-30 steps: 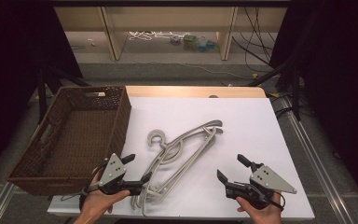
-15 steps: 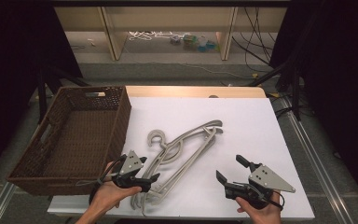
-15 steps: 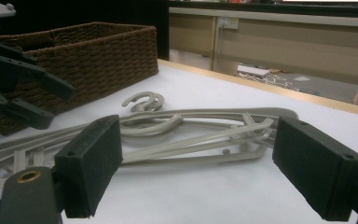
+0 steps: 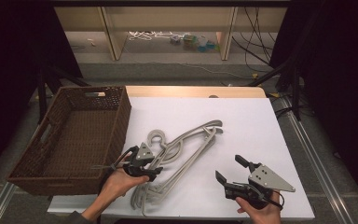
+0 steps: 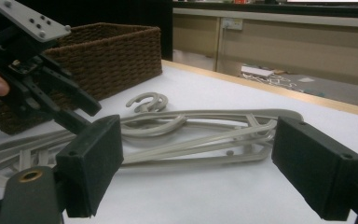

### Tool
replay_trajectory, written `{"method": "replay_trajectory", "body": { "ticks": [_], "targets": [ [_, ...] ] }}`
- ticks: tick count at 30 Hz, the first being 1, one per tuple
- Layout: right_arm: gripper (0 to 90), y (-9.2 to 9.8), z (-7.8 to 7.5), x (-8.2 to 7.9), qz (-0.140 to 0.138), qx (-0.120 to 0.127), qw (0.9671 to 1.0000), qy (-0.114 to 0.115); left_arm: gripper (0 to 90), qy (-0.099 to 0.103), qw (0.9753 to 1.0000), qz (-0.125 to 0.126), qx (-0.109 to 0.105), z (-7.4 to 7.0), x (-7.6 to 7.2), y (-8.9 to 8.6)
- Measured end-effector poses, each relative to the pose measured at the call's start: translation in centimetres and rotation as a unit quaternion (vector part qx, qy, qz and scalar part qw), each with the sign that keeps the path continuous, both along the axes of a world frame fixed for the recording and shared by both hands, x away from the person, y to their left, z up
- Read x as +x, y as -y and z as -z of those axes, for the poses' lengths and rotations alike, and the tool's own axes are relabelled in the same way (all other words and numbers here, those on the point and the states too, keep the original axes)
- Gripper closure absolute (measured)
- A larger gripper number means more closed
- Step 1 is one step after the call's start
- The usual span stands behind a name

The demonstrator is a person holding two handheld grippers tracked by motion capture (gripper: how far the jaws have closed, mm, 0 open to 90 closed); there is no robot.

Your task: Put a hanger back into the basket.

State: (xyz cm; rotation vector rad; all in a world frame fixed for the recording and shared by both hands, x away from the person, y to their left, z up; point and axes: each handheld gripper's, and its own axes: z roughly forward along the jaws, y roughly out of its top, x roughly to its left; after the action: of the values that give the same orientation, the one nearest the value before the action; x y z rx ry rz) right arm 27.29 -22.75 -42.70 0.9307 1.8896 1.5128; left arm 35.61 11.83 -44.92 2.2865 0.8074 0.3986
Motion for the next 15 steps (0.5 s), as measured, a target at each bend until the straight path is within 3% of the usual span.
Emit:
{"method": "replay_trajectory", "body": {
  "ticks": [6, 9, 12, 13, 14, 15],
  "targets": [
    [17.4, 0.0, 0.0, -0.1, -0.003, -0.004, 1.0000, -0.004, 53.8, -0.025, 0.9994, 0.004, 0.022, 0.3, 0.6, 0.9],
    [17.5, -0.1, -0.1, -0.1, -0.004, -0.006, 1.0000, -0.006, 57.0, -0.049, 0.9982, 0.014, 0.033, 0.5, 1.1, 1.2],
    [17.7, -0.1, -0.1, -0.1, -0.005, -0.006, 0.9999, -0.007, 59.4, -0.047, 0.9975, 0.010, 0.051, 0.7, 1.3, 1.4],
    [17.7, -0.1, -0.1, -0.1, -0.005, -0.006, 0.9999, -0.007, 60.1, -0.047, 0.9975, 0.010, 0.051, 0.7, 1.3, 1.4],
    [17.9, -0.1, -0.1, -0.1, -0.005, -0.005, 1.0000, -0.005, 61.5, -0.067, 0.9969, 0.006, 0.042, 1.0, 1.5, 1.5],
    [18.0, -0.1, -0.1, -0.1, -0.007, -0.008, 0.9999, -0.007, 62.1, -0.070, 0.9967, 0.008, 0.041, 1.0, 1.6, 1.5]
  ]
}}
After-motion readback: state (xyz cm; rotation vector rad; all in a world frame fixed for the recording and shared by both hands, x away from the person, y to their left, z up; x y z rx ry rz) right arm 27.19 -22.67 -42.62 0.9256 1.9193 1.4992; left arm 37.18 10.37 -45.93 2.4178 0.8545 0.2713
